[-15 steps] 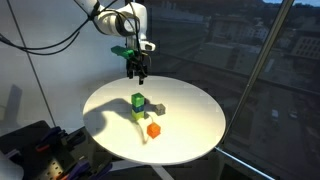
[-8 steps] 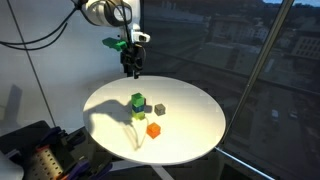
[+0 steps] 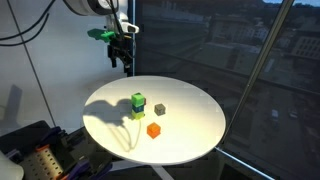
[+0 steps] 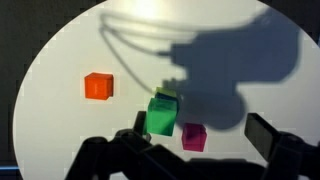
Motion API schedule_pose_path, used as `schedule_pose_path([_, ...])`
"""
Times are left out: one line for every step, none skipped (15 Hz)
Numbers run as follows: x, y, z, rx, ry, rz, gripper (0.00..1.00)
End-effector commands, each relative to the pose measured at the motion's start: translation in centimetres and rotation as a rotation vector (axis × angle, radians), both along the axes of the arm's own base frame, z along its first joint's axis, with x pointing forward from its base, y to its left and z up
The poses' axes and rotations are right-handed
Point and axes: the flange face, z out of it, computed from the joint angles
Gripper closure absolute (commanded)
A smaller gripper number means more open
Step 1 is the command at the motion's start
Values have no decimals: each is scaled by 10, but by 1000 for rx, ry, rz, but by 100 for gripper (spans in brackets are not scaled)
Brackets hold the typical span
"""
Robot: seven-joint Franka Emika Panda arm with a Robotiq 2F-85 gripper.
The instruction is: Pick up the green block and put it on the blue block top
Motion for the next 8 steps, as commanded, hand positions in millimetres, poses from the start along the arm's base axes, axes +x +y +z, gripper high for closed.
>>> schedule_pose_path([-22,10,15,24,-1,77,0])
schedule_pose_path([-26,13,17,27,-2,95,0])
schedule_pose_path([-30,15,20,32,-3,111,0])
schedule_pose_path([-33,17,23,38,-4,125,0])
schedule_pose_path([-37,19,25,45,-3,136,0])
schedule_pose_path([-40,20,27,47,-2,134,0])
schedule_pose_path([-44,20,29,44,-7,130,0])
schedule_pose_path([-47,20,30,40,-14,118,0])
